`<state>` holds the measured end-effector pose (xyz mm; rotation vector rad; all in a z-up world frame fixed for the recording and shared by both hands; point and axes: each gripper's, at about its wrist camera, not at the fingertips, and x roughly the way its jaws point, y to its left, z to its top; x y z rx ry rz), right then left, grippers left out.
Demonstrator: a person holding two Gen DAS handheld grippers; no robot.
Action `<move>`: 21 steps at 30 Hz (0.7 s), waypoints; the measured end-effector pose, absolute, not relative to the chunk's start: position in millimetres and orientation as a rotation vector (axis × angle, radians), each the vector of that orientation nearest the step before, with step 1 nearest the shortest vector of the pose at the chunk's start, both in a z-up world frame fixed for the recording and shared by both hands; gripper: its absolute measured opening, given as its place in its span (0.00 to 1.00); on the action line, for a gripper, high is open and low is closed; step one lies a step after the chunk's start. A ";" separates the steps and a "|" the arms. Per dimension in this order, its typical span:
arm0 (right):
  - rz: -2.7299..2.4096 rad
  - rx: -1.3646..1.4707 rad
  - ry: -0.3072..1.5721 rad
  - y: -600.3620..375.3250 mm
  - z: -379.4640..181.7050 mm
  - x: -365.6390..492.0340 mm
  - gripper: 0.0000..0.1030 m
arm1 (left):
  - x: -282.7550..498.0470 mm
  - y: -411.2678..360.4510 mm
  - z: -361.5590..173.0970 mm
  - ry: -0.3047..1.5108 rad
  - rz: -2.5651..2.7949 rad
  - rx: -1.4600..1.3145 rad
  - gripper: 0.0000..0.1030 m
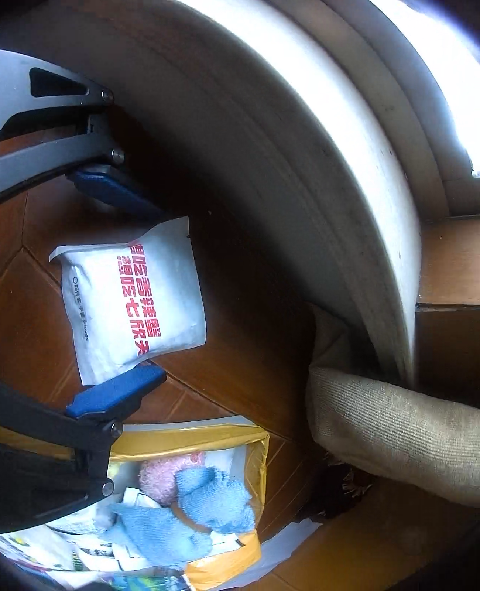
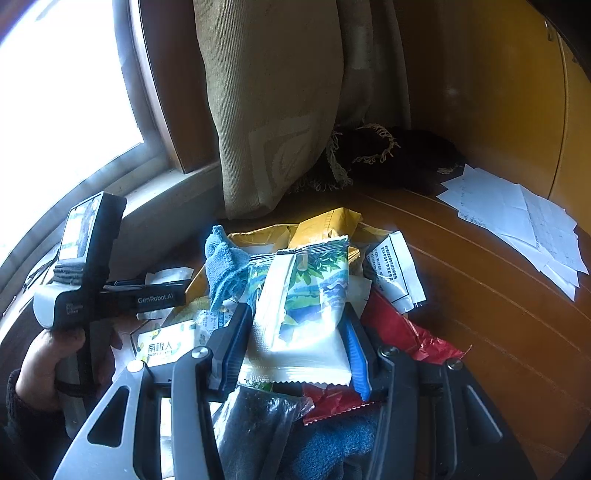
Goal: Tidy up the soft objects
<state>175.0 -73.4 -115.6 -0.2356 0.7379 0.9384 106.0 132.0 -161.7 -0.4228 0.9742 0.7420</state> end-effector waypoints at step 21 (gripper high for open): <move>1.008 0.022 0.769 -132.1 -100.3 186.1 0.47 | 40.4 106.1 -100.7 0.714 0.352 -0.622 0.58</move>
